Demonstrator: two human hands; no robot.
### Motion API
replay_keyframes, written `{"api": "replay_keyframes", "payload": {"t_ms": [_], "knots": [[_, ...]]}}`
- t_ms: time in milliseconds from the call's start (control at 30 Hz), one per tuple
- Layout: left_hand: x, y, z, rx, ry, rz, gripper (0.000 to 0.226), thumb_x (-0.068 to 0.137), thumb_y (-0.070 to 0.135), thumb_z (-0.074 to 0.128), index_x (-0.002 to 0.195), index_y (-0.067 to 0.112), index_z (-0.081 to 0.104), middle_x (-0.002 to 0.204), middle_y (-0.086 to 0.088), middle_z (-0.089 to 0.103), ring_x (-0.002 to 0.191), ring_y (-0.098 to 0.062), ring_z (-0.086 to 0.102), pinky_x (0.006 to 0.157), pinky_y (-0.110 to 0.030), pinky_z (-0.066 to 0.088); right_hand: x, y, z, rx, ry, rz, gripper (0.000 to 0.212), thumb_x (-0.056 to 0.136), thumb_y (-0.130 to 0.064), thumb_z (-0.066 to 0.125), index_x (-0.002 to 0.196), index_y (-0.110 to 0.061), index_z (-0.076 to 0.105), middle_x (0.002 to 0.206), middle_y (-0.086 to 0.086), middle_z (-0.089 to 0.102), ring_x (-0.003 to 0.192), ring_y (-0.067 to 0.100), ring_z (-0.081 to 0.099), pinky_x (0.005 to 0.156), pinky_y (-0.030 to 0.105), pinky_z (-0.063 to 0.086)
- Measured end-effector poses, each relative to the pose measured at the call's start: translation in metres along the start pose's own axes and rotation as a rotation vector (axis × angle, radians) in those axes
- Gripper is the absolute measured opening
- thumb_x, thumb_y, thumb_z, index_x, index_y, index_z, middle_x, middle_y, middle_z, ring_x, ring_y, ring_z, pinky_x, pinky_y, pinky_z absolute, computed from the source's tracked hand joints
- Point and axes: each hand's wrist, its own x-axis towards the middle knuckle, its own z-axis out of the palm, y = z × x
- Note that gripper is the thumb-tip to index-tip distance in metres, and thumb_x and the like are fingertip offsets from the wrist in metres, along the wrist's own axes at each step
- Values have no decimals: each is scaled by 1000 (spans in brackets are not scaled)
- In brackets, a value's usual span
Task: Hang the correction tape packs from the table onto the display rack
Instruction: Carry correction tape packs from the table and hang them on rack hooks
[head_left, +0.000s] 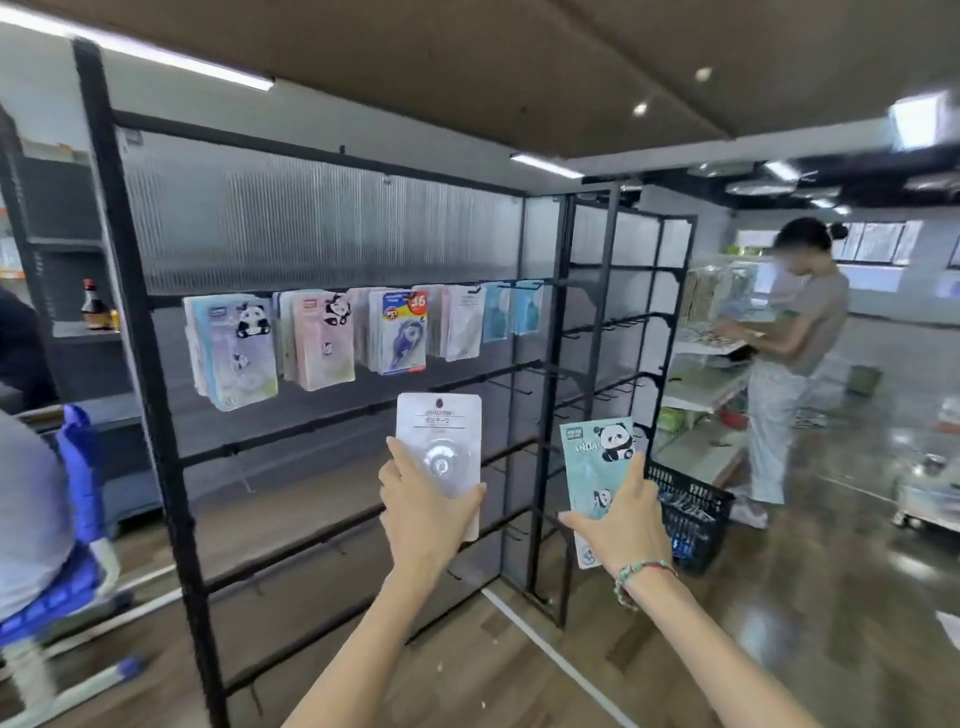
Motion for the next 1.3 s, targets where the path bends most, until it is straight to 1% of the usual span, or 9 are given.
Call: {"api": "replay_keyframes", "payload": {"t_ms": [100,333,467,567,700,800,933,1100,1300], "knots": [[39,17,42,-10,-35,34,114,64,49,82,146,15,10,134,-14,36,122,-33,42,94,-54,45,46,8,6,-8,23,23,124,69,-50,79,150,-10,-6,137,15,34,126,31,40,92,41,43],[101,45,136,-21,-115,82,117,68,49,79,149,15,1,140,-13,32,128,-32,36,99,-52,40,137,43,27,-7,56,41,126,69,-53,78,151,-13,-8,135,12,36,123,29,43,86,41,49],[130,58,186,-15,-95,87,115,66,48,81,147,12,7,140,-14,33,127,-33,37,98,-54,41,196,65,34,-24,54,25,126,69,-56,76,151,-14,-10,138,12,33,123,29,43,85,41,50],[153,73,225,-12,-74,84,120,68,48,80,150,13,0,143,-13,30,130,-31,34,101,-52,39,248,84,39,-33,40,-7,126,68,-59,74,151,-13,-9,141,13,32,126,29,42,89,41,49],[181,102,278,-25,8,40,122,69,46,79,151,11,-4,144,-15,29,131,-32,32,101,-51,38,319,108,45,-35,-12,-73,124,70,-60,73,151,-11,-7,142,13,32,128,29,39,95,40,45],[198,125,315,2,85,-20,121,70,48,77,152,10,-3,144,-16,30,131,-33,33,101,-51,37,369,127,43,-39,-78,-129,124,69,-61,72,150,-12,-8,137,13,36,124,29,43,93,40,47],[223,151,352,41,184,-46,121,69,49,79,152,10,0,143,-16,32,129,-34,36,99,-53,41,438,144,38,-23,-99,-180,123,70,-61,72,151,-12,-7,136,12,36,123,29,44,91,40,48],[257,161,382,88,268,-75,120,69,46,78,152,10,0,144,-15,31,129,-33,36,100,-51,39,504,144,56,64,-146,-235,123,69,-54,77,151,-11,-5,137,15,35,126,30,40,96,43,44],[313,163,407,137,364,-84,122,69,48,78,153,8,-2,145,-14,30,130,-32,34,100,-50,38,566,124,92,133,-195,-299,124,67,-55,77,151,-13,-3,136,12,36,124,30,41,89,42,47]]}}
